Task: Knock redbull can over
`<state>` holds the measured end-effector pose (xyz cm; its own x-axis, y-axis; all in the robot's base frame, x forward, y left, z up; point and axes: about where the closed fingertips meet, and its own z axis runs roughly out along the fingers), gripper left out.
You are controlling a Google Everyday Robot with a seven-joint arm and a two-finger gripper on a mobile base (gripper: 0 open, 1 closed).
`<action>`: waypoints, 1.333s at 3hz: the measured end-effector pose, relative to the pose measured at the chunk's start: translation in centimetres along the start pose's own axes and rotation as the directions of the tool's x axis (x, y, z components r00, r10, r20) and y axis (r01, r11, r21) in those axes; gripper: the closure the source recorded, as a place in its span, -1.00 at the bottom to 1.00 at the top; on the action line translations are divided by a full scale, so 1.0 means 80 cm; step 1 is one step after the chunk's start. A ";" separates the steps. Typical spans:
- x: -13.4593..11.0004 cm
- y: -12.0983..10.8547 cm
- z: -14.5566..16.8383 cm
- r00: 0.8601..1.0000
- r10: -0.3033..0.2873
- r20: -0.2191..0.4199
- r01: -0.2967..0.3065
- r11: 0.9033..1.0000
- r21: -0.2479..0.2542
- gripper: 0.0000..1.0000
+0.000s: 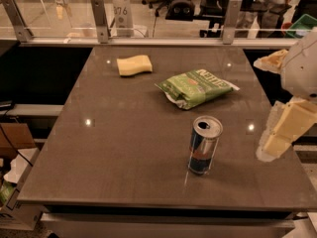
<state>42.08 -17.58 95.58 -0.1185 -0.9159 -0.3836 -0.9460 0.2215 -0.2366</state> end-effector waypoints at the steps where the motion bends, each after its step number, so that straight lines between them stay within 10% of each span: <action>1: -0.019 0.014 0.027 0.996 -0.014 0.093 0.016 1.000 -0.024 -1.00; 4: -0.052 0.048 0.087 0.963 0.023 0.268 0.026 0.983 -0.180 -1.00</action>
Offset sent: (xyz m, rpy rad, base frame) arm -0.0012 0.0680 -0.0531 0.2764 0.0535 0.1315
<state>41.07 -10.59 90.07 -0.0552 -0.7876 -0.6138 -0.9876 0.1334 -0.0824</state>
